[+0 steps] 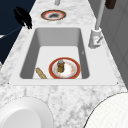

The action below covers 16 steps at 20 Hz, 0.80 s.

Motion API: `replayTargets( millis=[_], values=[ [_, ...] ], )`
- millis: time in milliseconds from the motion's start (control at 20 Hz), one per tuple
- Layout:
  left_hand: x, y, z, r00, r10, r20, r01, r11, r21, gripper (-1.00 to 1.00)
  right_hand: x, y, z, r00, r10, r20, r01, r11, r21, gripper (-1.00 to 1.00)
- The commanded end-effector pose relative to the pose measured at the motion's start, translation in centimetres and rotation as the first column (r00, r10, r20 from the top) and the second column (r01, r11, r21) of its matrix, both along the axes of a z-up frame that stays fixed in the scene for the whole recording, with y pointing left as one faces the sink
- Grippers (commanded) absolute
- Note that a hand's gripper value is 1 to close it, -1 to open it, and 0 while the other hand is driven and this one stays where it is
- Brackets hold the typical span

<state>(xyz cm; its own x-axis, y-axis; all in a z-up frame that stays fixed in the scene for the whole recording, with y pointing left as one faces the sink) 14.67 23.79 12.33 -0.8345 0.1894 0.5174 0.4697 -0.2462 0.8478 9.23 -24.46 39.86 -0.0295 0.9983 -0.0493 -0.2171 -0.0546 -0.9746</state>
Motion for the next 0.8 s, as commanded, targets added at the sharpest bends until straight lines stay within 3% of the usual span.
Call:
replayTargets(
  millis=[0, 750],
  values=[
    [0.0, 0.0, 0.0, 1.0, 0.0, 0.0, 0.0, 1.0, 0.0, 0.0, -0.4, 0.0, 3.1, 1.0, -0.006, 0.003, 0.006, 1.0, 0.0, -1.0],
    [0.0, 0.0, 0.0, 1.0, 0.0, 0.0, 0.0, 1.0, 0.0, 0.0, -2.5, 0.0, 13.6, 0.997, 0.0, 0.082, -0.001, 1.0, 0.014, -1.0]
  ],
)
